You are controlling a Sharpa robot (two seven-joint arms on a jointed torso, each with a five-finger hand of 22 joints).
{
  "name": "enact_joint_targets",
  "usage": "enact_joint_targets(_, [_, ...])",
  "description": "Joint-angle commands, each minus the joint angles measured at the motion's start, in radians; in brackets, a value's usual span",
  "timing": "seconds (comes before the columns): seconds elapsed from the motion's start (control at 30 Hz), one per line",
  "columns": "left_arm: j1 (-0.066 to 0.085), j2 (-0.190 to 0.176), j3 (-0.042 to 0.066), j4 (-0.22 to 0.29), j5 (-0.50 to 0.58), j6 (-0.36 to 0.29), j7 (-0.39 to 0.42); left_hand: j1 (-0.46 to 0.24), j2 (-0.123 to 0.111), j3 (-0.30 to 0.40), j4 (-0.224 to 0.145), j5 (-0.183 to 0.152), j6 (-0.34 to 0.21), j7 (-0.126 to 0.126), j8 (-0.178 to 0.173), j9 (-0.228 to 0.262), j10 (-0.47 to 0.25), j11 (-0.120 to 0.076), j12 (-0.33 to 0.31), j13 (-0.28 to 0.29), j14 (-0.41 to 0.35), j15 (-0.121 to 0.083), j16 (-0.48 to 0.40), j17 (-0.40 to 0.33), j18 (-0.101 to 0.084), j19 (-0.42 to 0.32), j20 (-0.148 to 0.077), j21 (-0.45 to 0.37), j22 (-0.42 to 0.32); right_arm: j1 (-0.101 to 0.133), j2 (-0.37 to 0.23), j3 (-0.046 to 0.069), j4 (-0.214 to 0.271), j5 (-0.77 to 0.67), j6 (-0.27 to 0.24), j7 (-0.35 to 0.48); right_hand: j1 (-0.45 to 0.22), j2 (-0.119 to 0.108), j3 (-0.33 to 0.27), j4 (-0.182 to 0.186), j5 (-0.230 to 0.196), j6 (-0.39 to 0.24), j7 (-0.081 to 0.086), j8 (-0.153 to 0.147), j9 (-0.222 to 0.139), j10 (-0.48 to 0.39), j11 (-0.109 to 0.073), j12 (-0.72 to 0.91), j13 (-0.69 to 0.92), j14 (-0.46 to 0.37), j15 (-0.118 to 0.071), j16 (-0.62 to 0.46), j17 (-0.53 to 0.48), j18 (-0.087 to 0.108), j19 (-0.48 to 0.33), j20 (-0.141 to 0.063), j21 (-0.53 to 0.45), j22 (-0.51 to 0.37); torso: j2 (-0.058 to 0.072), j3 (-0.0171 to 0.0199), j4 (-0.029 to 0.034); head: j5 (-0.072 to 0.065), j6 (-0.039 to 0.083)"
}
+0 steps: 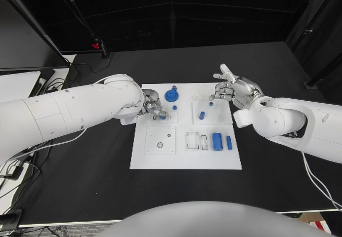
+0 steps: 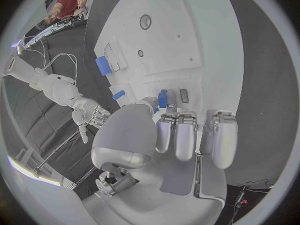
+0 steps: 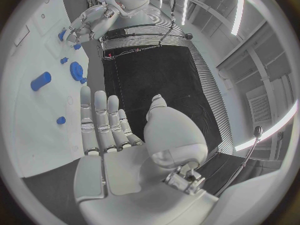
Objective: Assemble the parts on the task board
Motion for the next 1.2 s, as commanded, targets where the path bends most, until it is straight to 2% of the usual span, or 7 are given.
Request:
enact_joint_targets(0.03, [-0.013, 0.001, -0.008, 0.001, -0.003, 0.039, -0.027, -0.027, -0.008, -0.016, 0.001, -0.009, -0.031, -0.008, -0.026, -0.008, 0.106, 0.009, 0.003, 0.263, 0.105, 0.01, 0.001, 0.263, -0.007, 0.106, 0.011, 0.003, 0.263, 0.001, 0.0, 0.0, 0.002, 0.002, 0.008, 0.005, -0.002, 0.011, -0.005, 0.0, 0.006, -0.006, 0.109, 0.007, -0.001, -0.005, 0.004, 0.003, -0.001, -0.007, -0.003, 0.004, -0.001, 0.017, -0.003, 0.002, -0.005, -0.001, 0.0, -0.0002, 0.0003, 0.001, 0.0])
enact_joint_targets(0.23, [-0.013, 0.0, -0.008, 0.002, -0.003, 0.037, -0.028, -0.078, -0.023, -0.049, 0.001, -0.025, -0.053, 0.002, -0.033, -0.015, 0.106, 0.018, 0.003, 0.263, 0.105, 0.019, 0.001, 0.263, -0.007, 0.106, 0.018, 0.003, 0.263, 0.001, -0.001, 0.0, 0.003, 0.002, 0.008, 0.005, -0.002, 0.012, -0.006, 0.0, 0.007, -0.007, 0.109, 0.009, -0.003, -0.005, 0.004, 0.005, -0.003, -0.007, -0.002, 0.005, -0.003, 0.017, -0.003, 0.003, -0.005, -0.002, 0.0, -0.0001, 0.0003, 0.001, -0.001])
enact_joint_targets(0.4, [-0.013, 0.0, -0.008, 0.003, -0.003, 0.029, -0.03, -0.175, -0.047, -0.12, 0.0, -0.099, -0.09, 0.016, -0.029, -0.017, 0.106, 0.031, 0.003, 0.263, 0.105, 0.031, 0.001, 0.263, -0.007, 0.106, 0.03, 0.003, 0.263, 0.001, -0.002, 0.0, 0.003, 0.002, 0.009, 0.005, -0.002, 0.012, -0.006, 0.0, 0.007, -0.007, 0.109, 0.009, -0.003, -0.005, 0.004, 0.005, -0.003, -0.007, -0.002, 0.005, -0.003, 0.017, -0.003, 0.003, -0.005, -0.002, 0.0, -0.0003, -0.0001, 0.0, -0.002])
enact_joint_targets(0.6, [-0.013, -0.001, -0.008, 0.004, -0.003, 0.02, -0.034, -0.19, -0.048, -0.136, 0.0, -0.114, -0.095, 0.017, -0.019, -0.015, 0.106, 0.033, 0.003, 0.263, 0.105, 0.034, 0.001, 0.263, -0.007, 0.106, 0.033, 0.003, 0.263, 0.001, -0.002, 0.0, 0.003, 0.002, 0.009, 0.004, -0.002, 0.012, -0.006, 0.0, 0.007, -0.007, 0.109, 0.009, -0.003, -0.005, 0.004, 0.005, -0.003, -0.007, -0.002, 0.005, -0.003, 0.017, -0.003, 0.003, -0.005, -0.002, 0.0, -0.0001, 0.0001, -0.001, -0.001])
enact_joint_targets(0.67, [-0.013, -0.002, -0.008, 0.004, -0.004, 0.012, -0.031, -0.207, -0.044, -0.148, 0.0, -0.132, -0.1, 0.018, -0.015, -0.015, 0.106, 0.034, 0.003, 0.263, 0.105, 0.035, 0.001, 0.263, -0.007, 0.106, 0.035, 0.003, 0.263, 0.001, -0.002, 0.0, 0.003, 0.002, 0.009, 0.004, -0.002, 0.012, -0.006, 0.0, 0.007, -0.007, 0.109, 0.009, -0.003, -0.005, 0.004, 0.005, -0.003, -0.007, -0.002, 0.005, -0.003, 0.017, -0.003, 0.003, -0.005, -0.002, 0.0, -0.0001, 0.0006, -0.001, 0.0])
enact_joint_targets(0.9, [-0.013, -0.006, -0.008, 0.01, -0.004, -0.041, 0.0, -0.282, -0.015, -0.205, 0.0, -0.269, -0.101, 0.018, 0.025, -0.006, 0.106, 0.035, 0.003, 0.263, 0.105, 0.038, 0.001, 0.263, -0.007, 0.106, 0.039, 0.003, 0.263, 0.001, 0.0, 0.0, 0.001, 0.002, 0.01, 0.0, -0.003, 0.013, -0.006, 0.0, 0.007, -0.007, 0.11, 0.01, -0.003, -0.004, 0.004, 0.007, -0.005, -0.008, -0.002, 0.007, -0.005, 0.017, -0.003, 0.003, -0.005, -0.002, 0.0, -0.0002, 0.0006, -0.001, 0.001])
enact_joint_targets(1.2, [-0.013, -0.007, -0.008, 0.012, -0.004, -0.065, 0.023, -0.283, 0.016, -0.24, -0.002, -0.285, -0.086, 0.003, 0.11, 0.044, 0.106, 0.022, 0.003, 0.263, 0.105, 0.028, 0.001, 0.263, -0.007, 0.106, 0.033, 0.003, 0.263, 0.0, 0.001, 0.0, -0.002, 0.002, 0.01, -0.003, -0.003, 0.013, -0.006, 0.0, 0.007, -0.007, 0.11, 0.01, -0.003, -0.004, 0.004, 0.007, -0.005, -0.008, -0.002, 0.007, -0.005, 0.017, -0.003, 0.003, -0.005, -0.002, 0.0, -0.0005, 0.0003, -0.004, 0.001])
